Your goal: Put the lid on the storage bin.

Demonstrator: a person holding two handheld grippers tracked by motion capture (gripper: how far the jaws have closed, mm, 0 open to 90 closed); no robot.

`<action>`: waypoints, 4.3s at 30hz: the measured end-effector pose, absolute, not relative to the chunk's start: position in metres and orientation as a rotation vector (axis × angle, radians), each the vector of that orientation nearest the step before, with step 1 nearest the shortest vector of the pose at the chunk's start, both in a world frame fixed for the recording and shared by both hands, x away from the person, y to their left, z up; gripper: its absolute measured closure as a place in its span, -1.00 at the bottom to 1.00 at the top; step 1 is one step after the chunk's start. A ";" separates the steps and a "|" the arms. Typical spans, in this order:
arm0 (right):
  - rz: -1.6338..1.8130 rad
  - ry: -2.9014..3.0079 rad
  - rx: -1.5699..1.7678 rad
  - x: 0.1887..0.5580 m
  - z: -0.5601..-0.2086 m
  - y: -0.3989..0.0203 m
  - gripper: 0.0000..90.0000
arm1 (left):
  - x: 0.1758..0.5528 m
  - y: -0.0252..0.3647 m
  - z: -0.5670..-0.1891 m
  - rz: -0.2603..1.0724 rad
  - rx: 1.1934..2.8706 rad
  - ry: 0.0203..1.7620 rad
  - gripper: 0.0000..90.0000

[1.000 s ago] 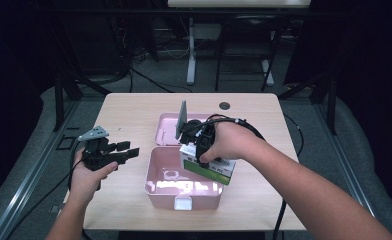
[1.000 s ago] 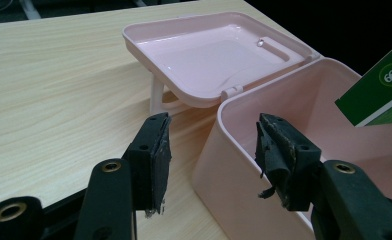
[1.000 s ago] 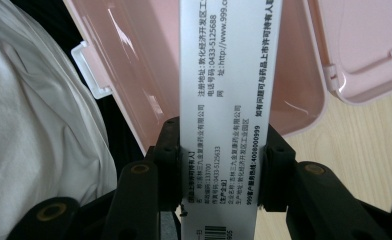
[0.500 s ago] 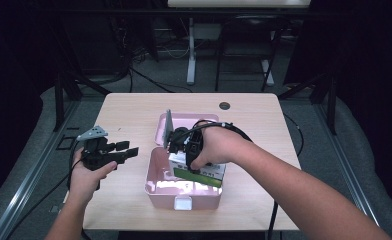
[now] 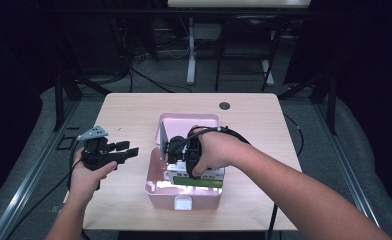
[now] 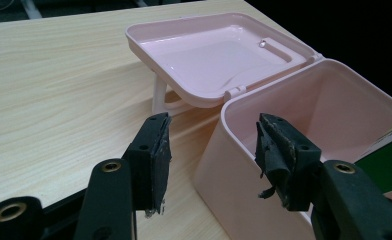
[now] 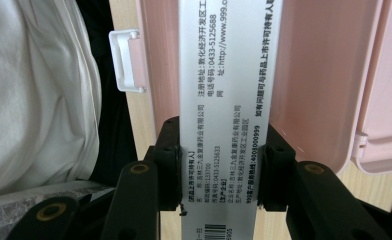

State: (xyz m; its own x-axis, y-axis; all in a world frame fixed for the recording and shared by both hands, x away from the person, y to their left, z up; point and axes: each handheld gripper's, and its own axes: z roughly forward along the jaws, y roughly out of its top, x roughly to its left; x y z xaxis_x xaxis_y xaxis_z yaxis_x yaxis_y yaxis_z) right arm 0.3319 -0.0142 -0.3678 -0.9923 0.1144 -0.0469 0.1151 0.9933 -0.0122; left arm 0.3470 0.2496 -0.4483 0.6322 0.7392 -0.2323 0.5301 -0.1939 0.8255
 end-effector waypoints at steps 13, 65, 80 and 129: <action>-0.036 3.111 0.125 0.325 -0.379 -0.012 0.36 | 0.347 0.249 -0.449 0.266 1.867 1.008 0.06; -0.048 3.192 0.096 0.340 -0.451 -0.014 0.36 | 0.349 0.248 -0.452 0.258 1.875 1.013 0.06; -0.055 3.216 0.080 0.340 -0.465 -0.013 0.35 | 0.349 0.247 -0.452 0.257 1.877 1.010 0.06; 0.006 3.247 0.184 0.342 -0.457 -0.018 0.34 | 0.349 0.249 -0.452 0.260 1.871 1.012 0.06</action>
